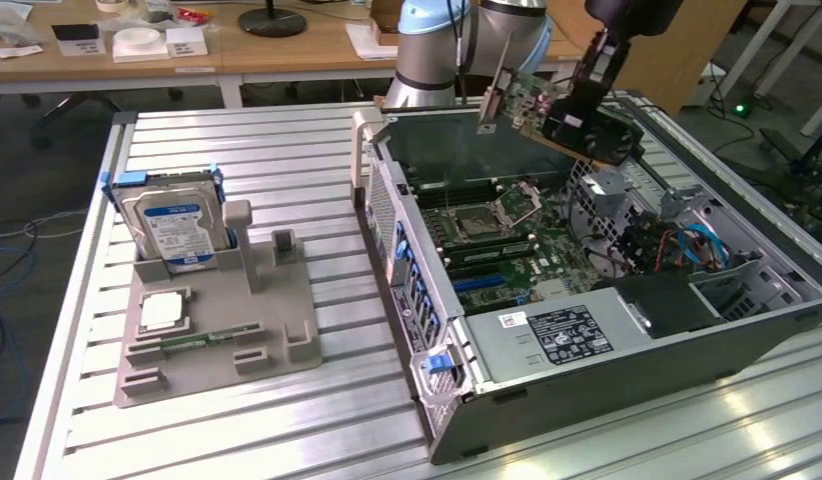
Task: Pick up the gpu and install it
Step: 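Insert the gpu into the slot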
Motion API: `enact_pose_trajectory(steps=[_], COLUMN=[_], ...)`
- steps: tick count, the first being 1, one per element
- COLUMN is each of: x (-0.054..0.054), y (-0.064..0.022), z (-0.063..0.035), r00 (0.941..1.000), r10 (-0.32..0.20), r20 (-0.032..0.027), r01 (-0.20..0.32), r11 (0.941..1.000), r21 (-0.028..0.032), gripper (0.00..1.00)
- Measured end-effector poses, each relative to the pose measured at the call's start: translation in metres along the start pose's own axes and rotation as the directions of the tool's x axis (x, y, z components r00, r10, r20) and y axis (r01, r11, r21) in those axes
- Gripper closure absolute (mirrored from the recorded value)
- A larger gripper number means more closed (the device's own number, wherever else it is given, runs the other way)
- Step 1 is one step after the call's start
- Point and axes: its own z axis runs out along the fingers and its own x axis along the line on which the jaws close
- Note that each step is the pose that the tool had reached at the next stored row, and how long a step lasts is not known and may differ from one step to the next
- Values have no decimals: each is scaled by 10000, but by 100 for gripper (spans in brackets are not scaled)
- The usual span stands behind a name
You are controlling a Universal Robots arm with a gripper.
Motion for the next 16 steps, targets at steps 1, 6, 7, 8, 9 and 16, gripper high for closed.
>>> enact_pose_trajectory(steps=[1, 6, 7, 8, 9, 16], x=[0, 0, 0, 0, 0, 0], y=[0, 0, 0, 0, 0, 0], z=[0, 0, 0, 0, 0, 1], r00=[9998, 9941, 9918, 9893, 9865, 9578], r10=[-179, -1087, -1280, -1459, -1635, -2870], r20=[-10, -57, -67, -76, -86, -151], r01=[179, 1087, 1280, 1459, 1635, 2870], r11=[9998, 9941, 9918, 9893, 9865, 9579], r21=[1, 3, 3, 3, 3, -5], gripper=[72, 72, 72, 72, 72, 72])
